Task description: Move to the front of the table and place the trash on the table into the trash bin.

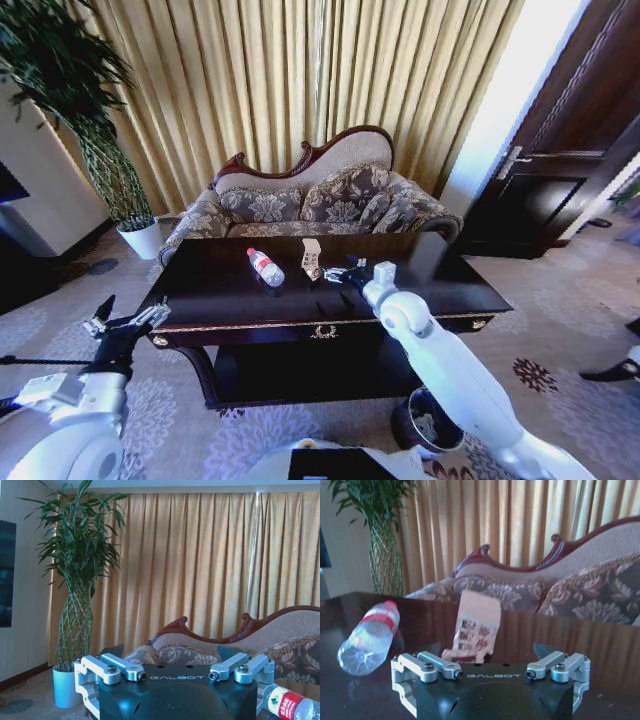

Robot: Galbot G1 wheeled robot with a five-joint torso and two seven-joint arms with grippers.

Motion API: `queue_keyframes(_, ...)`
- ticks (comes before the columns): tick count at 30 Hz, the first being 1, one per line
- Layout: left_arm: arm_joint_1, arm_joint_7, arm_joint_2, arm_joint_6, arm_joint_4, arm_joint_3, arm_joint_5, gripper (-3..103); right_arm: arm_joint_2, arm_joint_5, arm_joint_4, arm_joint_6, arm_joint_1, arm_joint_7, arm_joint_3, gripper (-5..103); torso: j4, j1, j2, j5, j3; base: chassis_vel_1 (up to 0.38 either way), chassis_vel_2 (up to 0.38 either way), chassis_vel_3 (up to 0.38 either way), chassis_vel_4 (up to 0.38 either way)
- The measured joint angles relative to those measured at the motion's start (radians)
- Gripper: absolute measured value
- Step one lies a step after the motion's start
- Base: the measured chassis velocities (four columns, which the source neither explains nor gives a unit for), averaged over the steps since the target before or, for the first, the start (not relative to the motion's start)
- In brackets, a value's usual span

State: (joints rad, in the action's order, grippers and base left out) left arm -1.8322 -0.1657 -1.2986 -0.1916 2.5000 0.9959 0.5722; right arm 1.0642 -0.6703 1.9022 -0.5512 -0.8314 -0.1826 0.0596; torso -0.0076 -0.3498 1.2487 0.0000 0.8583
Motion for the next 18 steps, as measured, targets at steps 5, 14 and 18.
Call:
queue_keyframes(5, 0.0, 0.0, -0.012, 0.0, 0.0, -0.006, -0.004, 100, 0.03, -0.009, -0.046, -0.009, 0.024, -0.03, -0.043, 100, 0.0001, 0.0, 0.0, 0.0001, 0.0, 0.0, 0.0, 0.0, 0.0)
queue_keyframes(14, -0.005, 0.004, -0.028, 0.002, 0.0, -0.007, -0.023, 100, 0.043, -0.011, -0.069, -0.02, 0.031, -0.038, -0.066, 100, 0.0001, 0.0, 0.0, 0.0, 0.0, 0.0, 0.0, 0.0, 0.0)
queue_keyframes(18, -0.01, 0.008, -0.031, 0.006, 0.0, -0.005, -0.026, 100, 0.05, -0.01, -0.089, -0.02, 0.03, -0.038, -0.07, 100, 0.0001, 0.0, 0.0, 0.0, 0.0, 0.0, 0.0, 0.0, 0.0)
